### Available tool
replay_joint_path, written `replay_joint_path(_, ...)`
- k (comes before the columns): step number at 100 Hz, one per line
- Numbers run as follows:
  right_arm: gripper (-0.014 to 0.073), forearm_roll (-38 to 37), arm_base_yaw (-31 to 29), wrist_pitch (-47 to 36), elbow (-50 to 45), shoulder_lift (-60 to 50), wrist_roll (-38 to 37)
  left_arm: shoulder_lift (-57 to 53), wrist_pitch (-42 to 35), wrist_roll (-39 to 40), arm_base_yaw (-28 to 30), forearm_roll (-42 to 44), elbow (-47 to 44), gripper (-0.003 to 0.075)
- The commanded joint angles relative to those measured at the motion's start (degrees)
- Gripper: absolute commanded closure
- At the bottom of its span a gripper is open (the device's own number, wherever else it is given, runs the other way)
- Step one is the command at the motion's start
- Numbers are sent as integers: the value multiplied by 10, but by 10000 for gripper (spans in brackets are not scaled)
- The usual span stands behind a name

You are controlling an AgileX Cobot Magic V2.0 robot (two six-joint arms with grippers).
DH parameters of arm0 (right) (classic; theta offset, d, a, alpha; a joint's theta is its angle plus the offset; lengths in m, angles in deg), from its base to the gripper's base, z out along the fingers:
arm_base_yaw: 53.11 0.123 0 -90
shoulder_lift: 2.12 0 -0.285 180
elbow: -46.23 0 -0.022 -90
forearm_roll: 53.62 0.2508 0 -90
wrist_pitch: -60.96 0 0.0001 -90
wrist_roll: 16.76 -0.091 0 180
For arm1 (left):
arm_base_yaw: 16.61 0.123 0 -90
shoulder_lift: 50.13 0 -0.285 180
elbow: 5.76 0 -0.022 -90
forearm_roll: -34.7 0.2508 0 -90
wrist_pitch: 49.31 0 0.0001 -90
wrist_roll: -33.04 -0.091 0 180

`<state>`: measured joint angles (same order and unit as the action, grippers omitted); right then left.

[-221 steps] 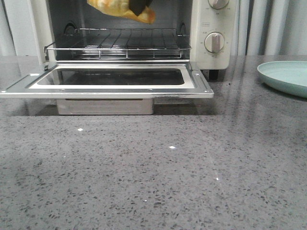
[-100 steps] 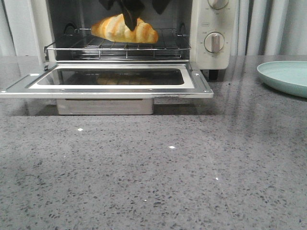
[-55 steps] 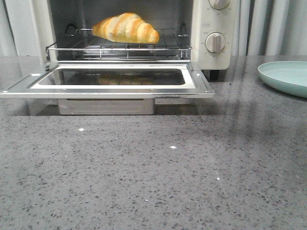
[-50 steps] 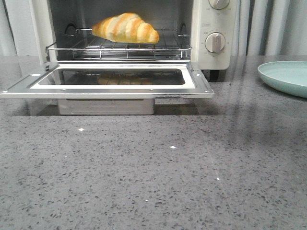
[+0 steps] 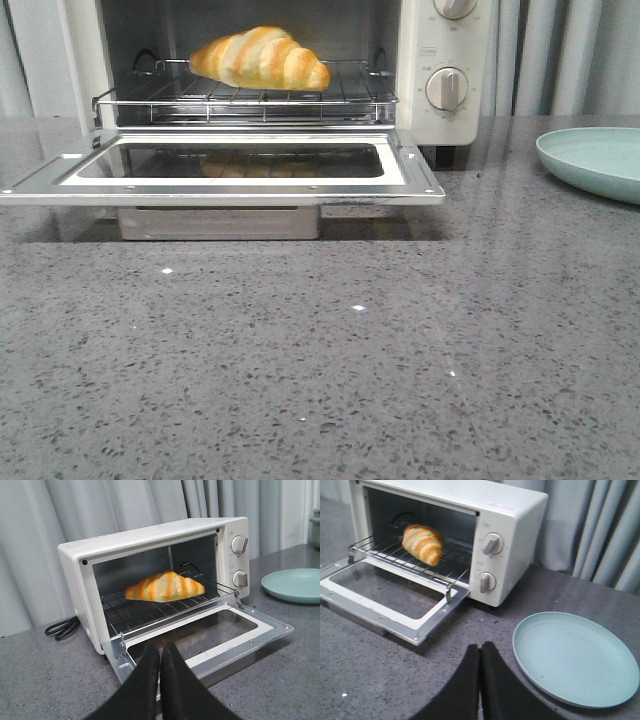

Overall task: Put bread in oven
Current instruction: 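Open the right gripper and withdraw it out of the oven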

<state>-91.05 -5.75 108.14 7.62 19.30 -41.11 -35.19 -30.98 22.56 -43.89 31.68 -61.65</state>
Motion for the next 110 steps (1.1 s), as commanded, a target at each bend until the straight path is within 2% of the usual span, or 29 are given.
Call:
replay_joint_path(1,646,-48,-4,-36,6,-22,-11,6,-51,6,0,-9,15,742)
replay_joint_path(24,646,-48,-4,-62,6,-30,-11,6,-52,6,0,-9,15,741)
replay_joint_path(98,646,-48,-4,-60,6,-30,-11,6,-50,6,1,-9,8,742)
replay_joint_path(110,646,-48,-4,-57,6,-30,-11,-2,-100,-25,23,21,-30,742)
